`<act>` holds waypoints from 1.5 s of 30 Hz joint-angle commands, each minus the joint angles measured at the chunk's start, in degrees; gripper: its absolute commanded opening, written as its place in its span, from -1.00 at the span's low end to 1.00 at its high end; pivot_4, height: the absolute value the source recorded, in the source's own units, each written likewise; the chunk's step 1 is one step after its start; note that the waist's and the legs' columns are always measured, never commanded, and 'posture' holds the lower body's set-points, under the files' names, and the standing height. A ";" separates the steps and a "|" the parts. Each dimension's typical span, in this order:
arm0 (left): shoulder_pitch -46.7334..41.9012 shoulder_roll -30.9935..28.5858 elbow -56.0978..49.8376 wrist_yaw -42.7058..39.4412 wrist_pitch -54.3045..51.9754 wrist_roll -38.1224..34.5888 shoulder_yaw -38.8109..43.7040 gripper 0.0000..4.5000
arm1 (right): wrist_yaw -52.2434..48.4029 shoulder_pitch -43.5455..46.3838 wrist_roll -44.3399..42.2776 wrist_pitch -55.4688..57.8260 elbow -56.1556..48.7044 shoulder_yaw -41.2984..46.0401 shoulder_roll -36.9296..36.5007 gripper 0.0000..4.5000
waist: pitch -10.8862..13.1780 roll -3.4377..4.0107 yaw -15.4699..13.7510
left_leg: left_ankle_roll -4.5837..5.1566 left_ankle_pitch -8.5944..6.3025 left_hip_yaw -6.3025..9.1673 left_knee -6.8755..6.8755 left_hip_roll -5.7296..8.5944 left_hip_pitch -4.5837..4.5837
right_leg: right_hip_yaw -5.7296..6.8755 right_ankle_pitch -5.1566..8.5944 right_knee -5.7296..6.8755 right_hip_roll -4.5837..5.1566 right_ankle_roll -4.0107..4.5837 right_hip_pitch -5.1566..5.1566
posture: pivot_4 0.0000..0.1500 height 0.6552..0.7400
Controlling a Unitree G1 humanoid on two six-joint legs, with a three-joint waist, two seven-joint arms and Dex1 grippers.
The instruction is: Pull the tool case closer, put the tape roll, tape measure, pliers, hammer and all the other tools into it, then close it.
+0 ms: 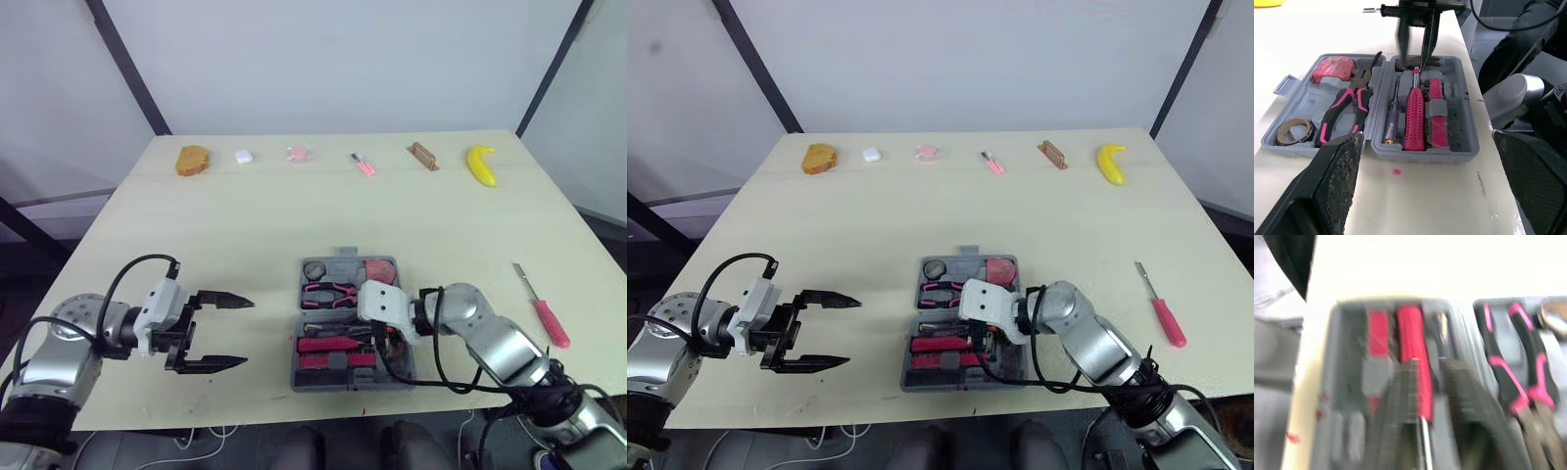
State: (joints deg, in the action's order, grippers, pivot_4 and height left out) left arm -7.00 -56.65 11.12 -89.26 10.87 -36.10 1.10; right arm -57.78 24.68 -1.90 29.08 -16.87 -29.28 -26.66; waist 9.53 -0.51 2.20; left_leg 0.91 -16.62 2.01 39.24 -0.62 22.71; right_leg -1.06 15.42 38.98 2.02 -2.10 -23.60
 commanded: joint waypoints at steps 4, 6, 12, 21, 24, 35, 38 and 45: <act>-0.63 -0.15 -0.48 -3.24 0.90 -0.36 -0.06 1.00 | 1.11 -1.07 2.18 -9.31 6.88 -0.99 0.34 -0.95 | 0.00 0.00 0.00 | 0.00 0.00 0.00 0.00 0.01 0.00 | 0.00 0.00 0.01 -0.01 0.00 0.00 | 1.00 1.00; -0.65 -0.15 -0.44 -3.24 0.94 -0.39 -0.07 1.00 | 0.64 -0.96 3.57 -10.76 8.78 -2.25 -0.11 -0.95 | 0.00 0.00 0.00 | 0.00 0.00 0.00 0.00 0.01 0.00 | 0.00 0.00 0.01 -0.02 0.00 -0.01 | 1.00 1.00; -0.61 -0.02 -0.43 -3.24 1.06 -0.34 0.11 1.00 | 2.42 -1.38 5.75 -11.78 13.57 -2.46 1.08 -0.95 | -0.01 -0.01 0.04 | 0.00 0.00 0.00 0.00 0.00 -0.02 | 0.00 0.00 0.02 -0.03 0.00 0.00 | 1.00 1.00; -0.07 -0.08 -0.66 -3.24 1.19 -0.39 0.42 1.00 | 2.40 -1.74 7.87 0.46 14.76 -4.11 0.38 -0.95 | -0.06 -0.05 -0.07 | 0.00 0.00 0.00 0.00 0.00 -0.18 | -0.02 0.00 0.09 -0.03 0.01 0.12 | 1.00 1.00; 0.29 0.10 -0.69 -3.24 1.29 -0.43 0.49 1.00 | 3.15 -1.91 9.60 3.09 16.22 -5.46 -0.60 -0.95 | -0.15 -0.13 -0.16 | 0.00 0.00 0.00 0.00 0.00 -0.26 | -0.02 0.00 0.11 -0.02 0.01 0.16 | 1.00 1.00; 2.63 2.70 -1.34 -2.51 -0.53 -0.48 2.98 1.00 | 6.88 -4.37 0.47 -0.57 5.25 4.29 2.86 -0.95 | -0.15 -0.14 -0.90 | 0.01 -0.01 0.01 -0.08 -0.03 -0.96 | -0.04 0.02 -0.04 -0.01 0.01 0.90 | 1.00 1.00; 2.85 4.08 -2.30 1.40 -4.62 -2.02 4.45 1.00 | 8.22 -7.22 -5.95 -2.32 0.35 11.40 5.21 -0.95 | -0.11 -0.12 -1.17 | 0.00 -0.01 0.00 -0.09 -0.04 -0.83 | -0.04 0.02 -0.05 -0.01 0.01 0.78 | 1.00 1.00; 5.90 7.34 -5.68 10.38 -12.90 -1.78 8.33 1.00 | 11.89 -16.60 -13.08 -6.87 -3.50 25.78 4.70 -0.95 | -0.10 -0.12 -1.49 | 0.01 -0.01 -0.02 -0.14 -0.15 -0.80 | -0.04 0.02 -0.14 0.05 0.00 0.79 | 1.00 1.00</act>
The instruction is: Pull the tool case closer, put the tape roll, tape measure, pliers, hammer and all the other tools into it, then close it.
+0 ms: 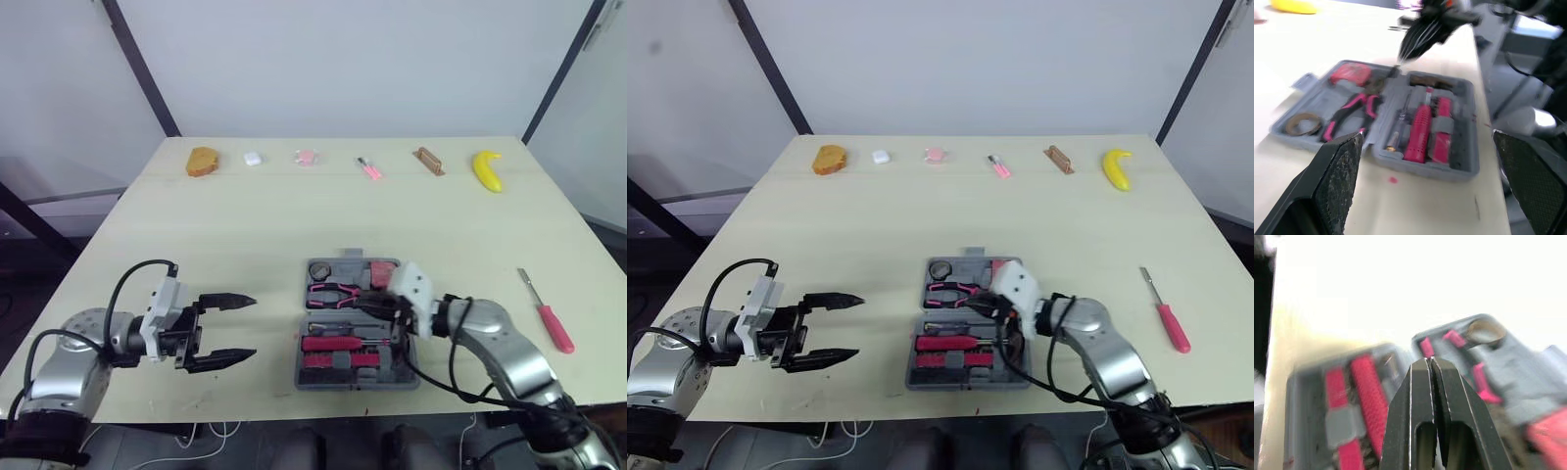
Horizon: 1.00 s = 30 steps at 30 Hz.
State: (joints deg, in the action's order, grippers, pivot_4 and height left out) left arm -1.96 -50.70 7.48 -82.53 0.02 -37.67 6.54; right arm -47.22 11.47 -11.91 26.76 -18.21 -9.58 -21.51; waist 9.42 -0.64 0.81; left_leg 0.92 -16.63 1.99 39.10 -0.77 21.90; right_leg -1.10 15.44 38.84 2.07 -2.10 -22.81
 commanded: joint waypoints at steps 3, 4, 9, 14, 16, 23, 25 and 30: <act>1.89 2.41 -1.35 6.24 -6.76 -1.95 5.50 1.00 | 4.00 -11.01 -4.93 -10.29 -1.27 16.13 -1.21 -0.95 | 0.01 0.00 -0.10 | 0.00 0.00 0.03 -0.01 0.02 0.02 | 0.03 0.00 0.01 0.02 0.00 0.00 | 1.00 1.00; 2.02 2.78 -0.73 7.01 -6.81 -1.38 6.21 1.00 | 4.30 -13.07 -5.40 -11.90 -0.69 18.71 -1.71 -0.95 | 0.02 0.02 -0.18 | 0.00 0.00 0.02 -0.01 0.01 0.01 | 0.02 0.00 0.01 0.02 0.00 0.00 | 1.00 1.00; 4.39 4.68 2.16 13.12 -3.93 2.24 11.67 1.00 | 4.55 -22.07 -8.23 -16.38 2.60 30.12 -4.28 -0.95 | 0.03 0.04 0.13 | 0.00 0.00 -0.04 -0.03 -0.01 -0.08 | -0.06 0.00 0.05 -0.04 0.01 0.02 | 1.00 1.00; 10.26 6.44 1.94 13.86 -2.58 2.87 15.58 1.00 | 3.05 -29.03 -13.00 -20.05 7.48 40.17 -4.82 -0.79 | 0.03 0.05 0.12 | 0.00 0.00 -0.19 -0.22 -0.11 -0.15 | -0.20 0.01 -0.02 -0.04 0.02 0.01 | 1.00 1.00; 11.52 7.10 2.70 14.13 -2.15 3.13 16.74 1.00 | 2.24 -31.23 -14.22 -22.05 10.23 43.06 -4.75 -0.60 | 0.03 0.05 -0.08 | 0.00 0.00 -0.19 -0.22 -0.11 -0.17 | -0.21 0.01 -0.02 -0.03 0.01 0.01 | 1.00 1.00; 15.82 8.31 8.07 13.29 -0.29 4.48 19.59 1.00 | -1.02 -37.89 -17.07 -26.96 20.60 50.11 -5.85 0.87 | 0.01 0.05 -0.07 | 0.00 0.00 -0.25 -0.24 -0.13 -0.19 | -0.28 0.04 -0.04 -0.05 0.03 0.01 | 1.00 1.00; 16.11 8.49 9.86 13.12 0.79 5.04 20.16 1.00 | -1.59 -38.84 -17.85 -27.31 22.78 51.21 -6.28 0.97 | 0.00 0.06 -0.07 | 0.00 0.00 -0.33 -0.26 -0.15 -0.22 | -0.33 0.04 -0.05 -0.05 0.04 0.02 | 1.00 1.00; 16.24 8.87 11.02 13.01 1.93 5.55 20.35 1.00 | -1.45 -39.20 -17.61 -28.85 27.15 52.05 -7.32 0.97 | -0.03 0.02 -0.05 | 0.00 0.00 -0.42 -0.31 -0.19 -0.27 | -0.39 0.07 -0.07 -0.05 0.09 0.02 | 1.00 1.00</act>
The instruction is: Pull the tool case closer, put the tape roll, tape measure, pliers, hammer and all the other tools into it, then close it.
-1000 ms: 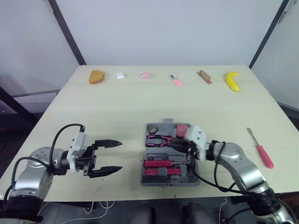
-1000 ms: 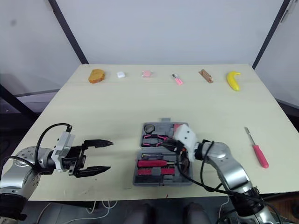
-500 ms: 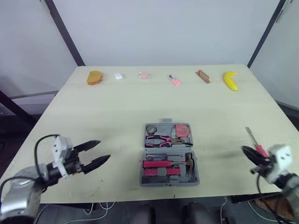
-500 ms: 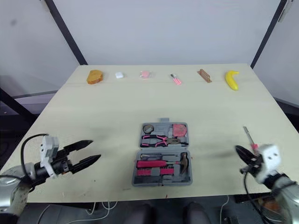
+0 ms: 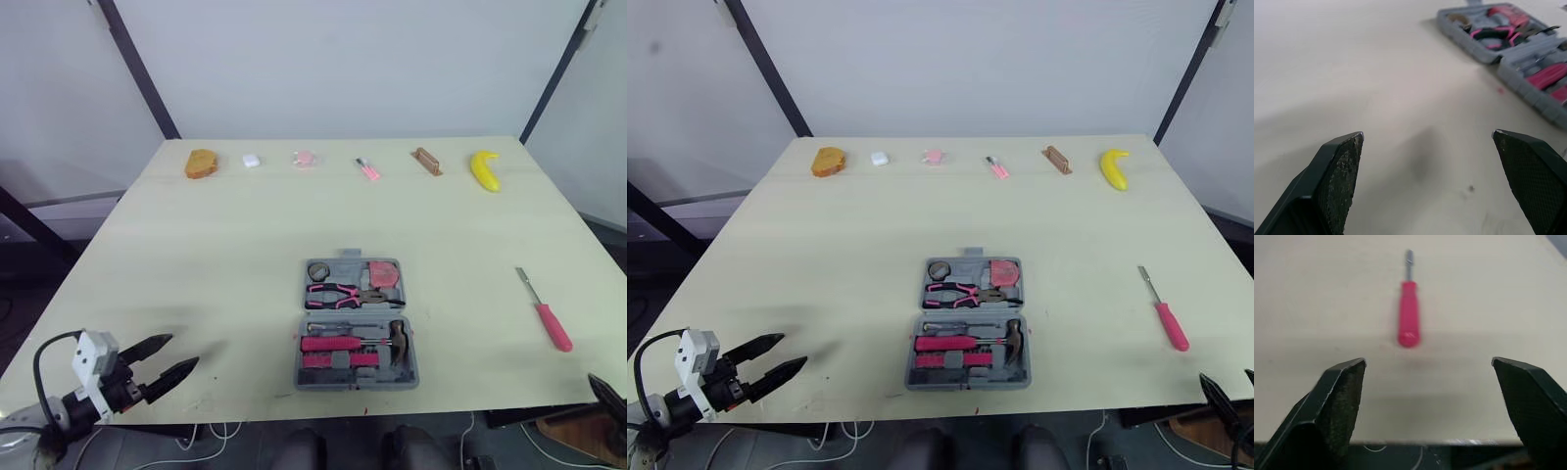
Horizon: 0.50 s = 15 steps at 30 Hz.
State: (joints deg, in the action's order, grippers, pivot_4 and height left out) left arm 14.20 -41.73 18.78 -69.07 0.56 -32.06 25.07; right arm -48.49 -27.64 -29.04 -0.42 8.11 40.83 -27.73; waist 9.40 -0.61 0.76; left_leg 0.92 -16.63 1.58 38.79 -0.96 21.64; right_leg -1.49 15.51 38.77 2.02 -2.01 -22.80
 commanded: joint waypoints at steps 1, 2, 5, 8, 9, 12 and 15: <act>0.01 0.05 -0.47 -0.67 1.44 -0.15 1.78 1.00 | -0.33 -0.03 -0.64 -1.62 1.17 1.55 -1.33 0.97 | -0.01 0.00 0.00 | 0.00 0.00 -0.03 0.00 0.00 -0.01 | -0.03 0.02 0.00 0.00 0.03 0.00 | 1.00 1.00; -0.19 0.18 -0.61 -0.97 1.36 -0.39 1.79 1.00 | -0.65 0.10 -1.13 -1.20 1.32 1.41 -1.55 0.97 | -0.01 0.02 0.00 | 0.00 0.00 -0.04 0.00 0.00 -0.01 | -0.04 0.02 0.00 0.00 0.03 0.00 | 1.00 1.00; -1.61 -0.12 -1.58 -2.64 0.12 -1.76 1.75 1.00 | -0.35 1.20 -1.30 0.25 0.47 0.51 -2.73 0.97 | -0.01 0.02 0.00 | 0.00 0.00 -0.07 0.00 -0.01 -0.01 | -0.07 0.00 0.00 0.00 0.00 0.00 | 1.00 1.00; -3.36 -0.97 -2.67 -3.74 0.27 -1.00 0.80 1.00 | 0.54 3.24 -1.93 3.15 -1.06 -0.38 -4.11 0.97 | -0.02 0.03 0.00 | 0.00 0.00 -0.10 0.00 -0.01 -0.03 | -0.09 -0.01 0.01 0.00 -0.02 0.00 | 1.00 1.00; -4.39 -1.42 -3.18 -4.44 0.32 -0.83 0.30 1.00 | 0.23 3.97 -2.99 5.49 -2.25 -1.08 -4.76 0.97 | -0.02 0.03 0.00 | 0.00 0.00 -0.10 0.00 -0.01 -0.03 | -0.09 -0.03 0.01 0.00 -0.04 0.00 | 1.00 1.00; -8.00 -2.51 -4.75 -5.83 -0.59 -1.00 -1.00 1.00 | 1.20 6.48 -3.71 10.97 -4.88 -3.44 -6.53 0.97 | -0.02 0.03 -0.01 | 0.00 0.00 -0.07 0.00 -0.01 -0.02 | -0.07 -0.04 0.02 -0.02 -0.05 0.00 | 1.00 1.00; -11.59 -4.37 -9.36 -9.43 -4.02 -1.79 -4.67 1.00 | 3.21 11.83 -0.84 14.51 -4.09 -7.67 -9.26 0.97 | -0.02 0.03 -0.03 | 0.00 0.00 -0.08 0.00 0.00 0.00 | -0.08 -0.05 0.01 -0.02 -0.06 0.00 | 1.00 1.00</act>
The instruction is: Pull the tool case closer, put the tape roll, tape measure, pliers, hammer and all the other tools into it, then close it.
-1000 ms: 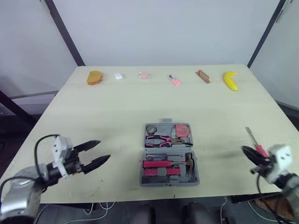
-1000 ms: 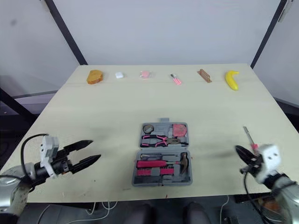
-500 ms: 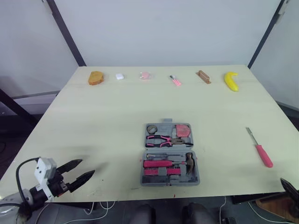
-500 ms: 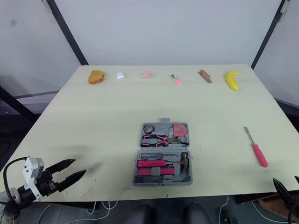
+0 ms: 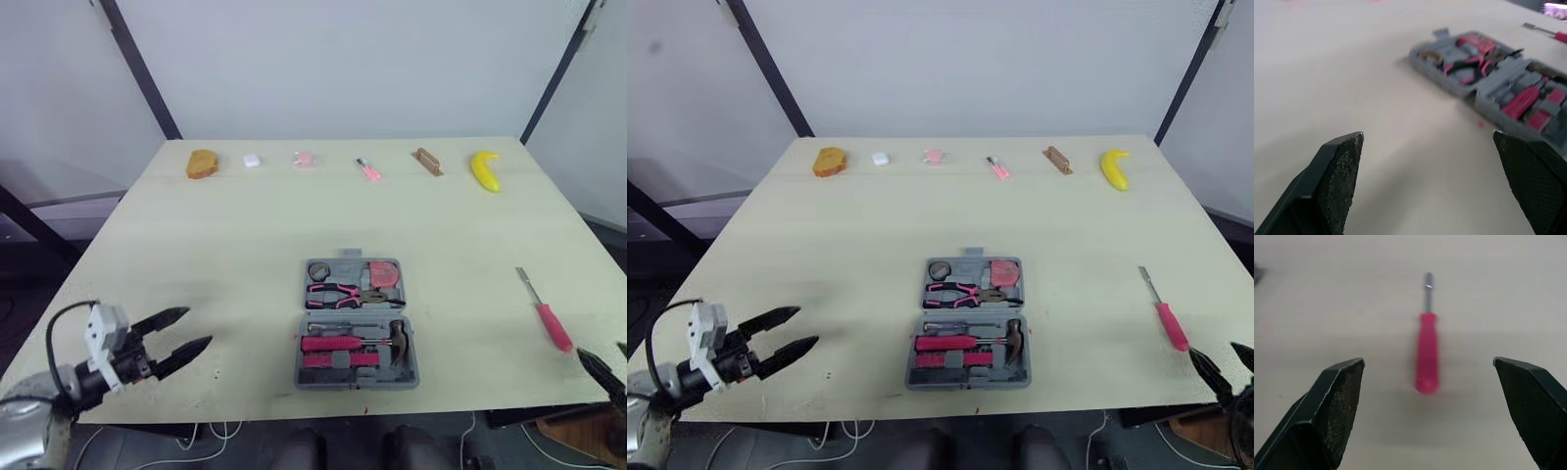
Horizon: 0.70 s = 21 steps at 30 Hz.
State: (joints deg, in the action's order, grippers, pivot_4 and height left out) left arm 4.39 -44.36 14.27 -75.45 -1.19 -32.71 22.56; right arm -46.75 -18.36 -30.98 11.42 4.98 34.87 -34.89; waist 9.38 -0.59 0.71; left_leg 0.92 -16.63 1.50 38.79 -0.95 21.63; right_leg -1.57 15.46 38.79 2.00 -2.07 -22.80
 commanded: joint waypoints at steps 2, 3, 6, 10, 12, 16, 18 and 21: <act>-3.27 -2.12 -6.89 -4.20 -4.09 -1.87 -3.56 1.00 | 2.61 5.29 1.83 4.05 -0.44 -3.24 -2.80 0.97 | 0.01 0.02 0.04 | 0.00 0.00 -0.03 0.00 0.02 0.01 | -0.03 0.00 -0.02 0.01 -0.01 -0.01 | 1.00 1.00; -4.53 -2.17 -7.92 -4.89 -4.27 -1.74 -4.65 1.00 | 3.76 7.68 3.67 3.41 1.22 -4.56 -3.24 0.97 | 0.02 0.04 0.05 | 0.00 0.00 -0.03 0.00 0.02 0.01 | -0.03 -0.01 -0.02 0.00 -0.01 0.00 | 1.00 1.00; -6.82 -2.05 -9.61 -5.91 -4.45 -1.14 -6.49 1.00 | 5.43 11.87 7.14 1.84 4.88 -6.96 -4.01 0.97 | 0.03 0.04 0.07 | 0.00 0.00 0.00 0.00 0.03 0.02 | -0.01 -0.01 0.00 -0.03 -0.02 -0.02 | 1.00 1.00; -13.26 -2.19 -12.75 -9.25 -6.18 -1.73 -11.31 1.00 | 7.41 21.63 10.50 7.40 13.72 -12.34 -5.26 0.97 | 0.08 0.02 0.15 | 0.00 0.00 0.04 -0.04 0.04 0.03 | 0.02 -0.01 0.00 -0.06 -0.01 -0.02 | 1.00 1.00; -15.71 -2.36 -14.01 -10.40 -6.54 -1.61 -12.92 1.00 | 7.76 25.79 12.25 7.74 19.01 -13.95 -6.00 0.97 | 0.08 0.03 0.18 | 0.00 0.01 0.02 -0.01 0.10 0.05 | -0.02 -0.02 0.00 -0.05 -0.01 -0.03 | 1.00 1.00; -18.79 -1.80 -18.18 -10.90 -9.76 -4.22 -14.19 1.00 | 6.50 31.26 12.94 8.13 25.67 -15.76 -5.91 0.97 | 0.08 0.08 0.16 | 0.00 0.01 0.09 -0.03 0.26 0.07 | 0.03 -0.02 0.01 -0.04 -0.01 -0.03 | 1.00 1.00; -19.45 -1.73 -20.31 -10.87 -11.35 -5.29 -14.62 1.00 | 7.28 33.06 13.33 10.31 27.86 -16.29 -6.10 0.97 | 0.08 0.08 0.20 | 0.01 0.00 0.11 -0.05 0.24 0.16 | 0.04 -0.02 -0.04 -0.05 -0.01 -0.12 | 1.00 1.00; -20.00 -2.24 -22.53 -11.21 -12.68 -5.88 -14.95 1.00 | 8.77 34.86 15.14 9.40 31.83 -17.02 -6.57 0.97 | 0.07 0.07 0.27 | 0.01 0.00 0.01 -0.06 0.12 0.23 | -0.04 -0.03 -0.03 -0.01 -0.03 -0.22 | 1.00 1.00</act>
State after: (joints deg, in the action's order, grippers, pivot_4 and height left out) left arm -15.43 -45.85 -5.88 -86.01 -13.28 -37.29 7.22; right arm -39.02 16.42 -17.11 20.95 34.84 17.82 -40.41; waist 9.45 -0.52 0.98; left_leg 0.92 -16.63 1.49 38.73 -0.83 21.85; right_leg -1.61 15.43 38.76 1.99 -2.11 -23.02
